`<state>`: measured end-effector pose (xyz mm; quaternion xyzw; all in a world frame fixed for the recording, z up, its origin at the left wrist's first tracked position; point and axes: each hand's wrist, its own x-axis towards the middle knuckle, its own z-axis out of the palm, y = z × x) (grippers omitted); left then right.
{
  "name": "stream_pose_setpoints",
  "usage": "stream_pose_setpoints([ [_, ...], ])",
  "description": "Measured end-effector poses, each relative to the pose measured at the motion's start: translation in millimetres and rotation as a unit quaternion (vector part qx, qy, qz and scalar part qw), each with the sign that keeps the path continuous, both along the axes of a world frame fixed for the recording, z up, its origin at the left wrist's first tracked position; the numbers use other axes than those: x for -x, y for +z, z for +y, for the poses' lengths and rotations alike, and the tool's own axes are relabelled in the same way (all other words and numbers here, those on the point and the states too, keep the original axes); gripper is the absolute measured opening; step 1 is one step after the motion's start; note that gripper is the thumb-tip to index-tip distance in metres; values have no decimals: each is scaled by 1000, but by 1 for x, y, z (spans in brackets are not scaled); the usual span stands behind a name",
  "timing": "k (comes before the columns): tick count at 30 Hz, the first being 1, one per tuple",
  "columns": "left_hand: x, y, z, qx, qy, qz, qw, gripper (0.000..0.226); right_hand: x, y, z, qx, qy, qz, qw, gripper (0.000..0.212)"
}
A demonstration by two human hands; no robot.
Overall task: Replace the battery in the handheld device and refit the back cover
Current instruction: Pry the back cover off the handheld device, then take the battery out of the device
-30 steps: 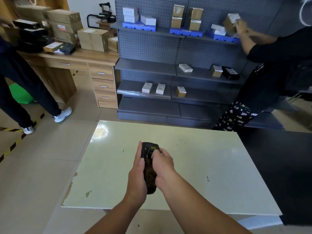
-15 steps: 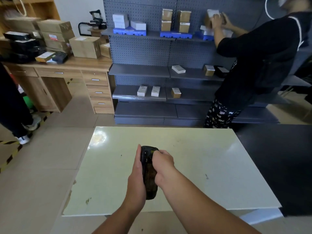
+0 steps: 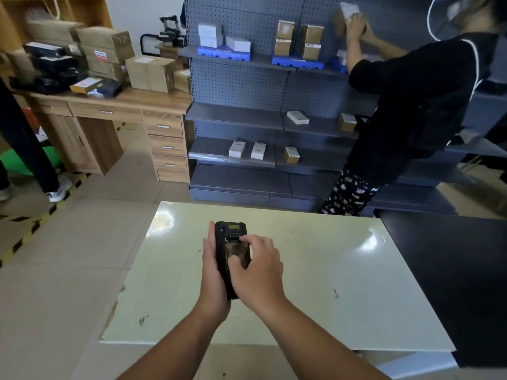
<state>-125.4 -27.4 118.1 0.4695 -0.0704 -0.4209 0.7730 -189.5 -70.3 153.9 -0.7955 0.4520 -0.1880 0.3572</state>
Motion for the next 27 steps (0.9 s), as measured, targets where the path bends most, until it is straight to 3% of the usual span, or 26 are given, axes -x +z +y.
stream_pose_setpoints([
  [6, -2, -6, 1, -6, 2, 50, 999, 49, 5, 4, 3, 139, 36, 45, 989, 55],
  [10, -2, -16, -1, -16, 2, 38, 999, 52, 11, 3, 6, 154, 24, 58, 986, 56],
  [15, -6, -29, 0, -23, 11, 29, 999, 50, 14, 16, 11, 209, 14, -24, 978, 53],
  [19, -12, -35, 1, -15, 13, 44, 999, 44, 20, 36, -14, 189, -19, -69, 979, 49],
  [27, -26, -43, -3, 11, -5, 96, 995, 51, 15, -2, -81, 177, -13, 103, 979, 46],
])
